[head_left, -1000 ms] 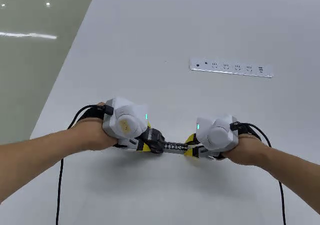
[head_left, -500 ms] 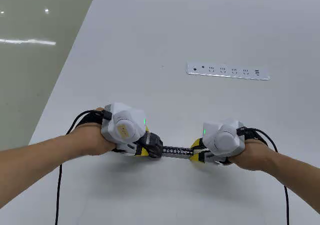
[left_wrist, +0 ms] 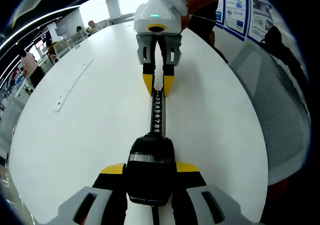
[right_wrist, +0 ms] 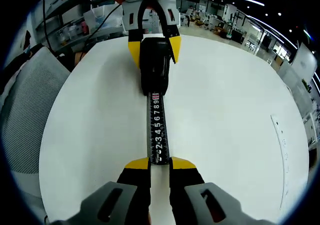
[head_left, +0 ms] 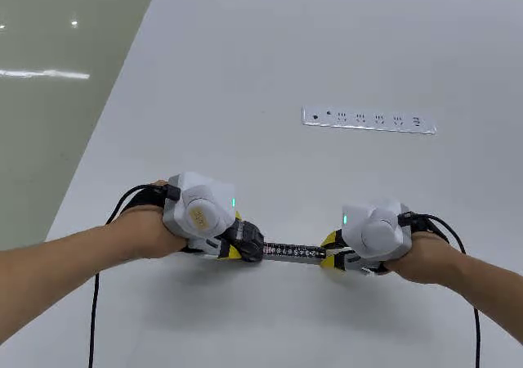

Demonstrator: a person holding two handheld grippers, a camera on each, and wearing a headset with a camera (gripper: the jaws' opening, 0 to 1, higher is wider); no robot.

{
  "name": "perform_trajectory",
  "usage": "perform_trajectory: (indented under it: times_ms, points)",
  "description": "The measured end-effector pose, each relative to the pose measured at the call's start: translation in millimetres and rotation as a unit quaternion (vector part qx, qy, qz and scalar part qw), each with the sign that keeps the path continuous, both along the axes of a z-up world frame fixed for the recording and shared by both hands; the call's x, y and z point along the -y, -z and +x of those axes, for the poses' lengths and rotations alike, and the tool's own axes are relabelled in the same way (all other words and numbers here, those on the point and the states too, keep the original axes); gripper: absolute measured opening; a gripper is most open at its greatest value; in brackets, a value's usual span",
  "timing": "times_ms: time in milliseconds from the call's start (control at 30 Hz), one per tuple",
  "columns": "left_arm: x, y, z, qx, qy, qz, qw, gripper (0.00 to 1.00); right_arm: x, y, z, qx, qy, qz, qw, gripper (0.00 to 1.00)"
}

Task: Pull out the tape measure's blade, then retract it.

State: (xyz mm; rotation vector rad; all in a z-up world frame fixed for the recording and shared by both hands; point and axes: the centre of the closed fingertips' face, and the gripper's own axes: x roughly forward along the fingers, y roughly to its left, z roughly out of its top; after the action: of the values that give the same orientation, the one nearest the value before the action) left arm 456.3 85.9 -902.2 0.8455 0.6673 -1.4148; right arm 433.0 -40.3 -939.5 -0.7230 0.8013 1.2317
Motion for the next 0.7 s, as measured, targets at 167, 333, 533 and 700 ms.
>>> perform_trajectory:
  times_ms: [167, 333, 533, 700]
  points:
    - [0.2, -0.3, -0.1, 0.0, 0.001, 0.001, 1.0, 0.3, 7.6, -0.6, -1.1, 0.001, 0.003, -0.001, 1.0, 0.12]
    - [0.0, -0.4, -0.3, 0.0, 0.002, 0.003, 1.0, 0.3, 16.2, -1.1, -2.9, -0.002, 0.009, 0.002, 1.0, 0.12]
    - [0.1, -0.4, -0.1, 0.0, 0.002, 0.003, 1.0, 0.3, 27.8, -2.8, -5.3, -0.003, 0.011, -0.001, 0.9999, 0.12]
    - [0.0, -0.7, -0.4, 0.0, 0.003, 0.004, 1.0, 0.3, 33.0, -3.0, -5.9, -0.004, 0.012, -0.001, 0.9999, 0.12]
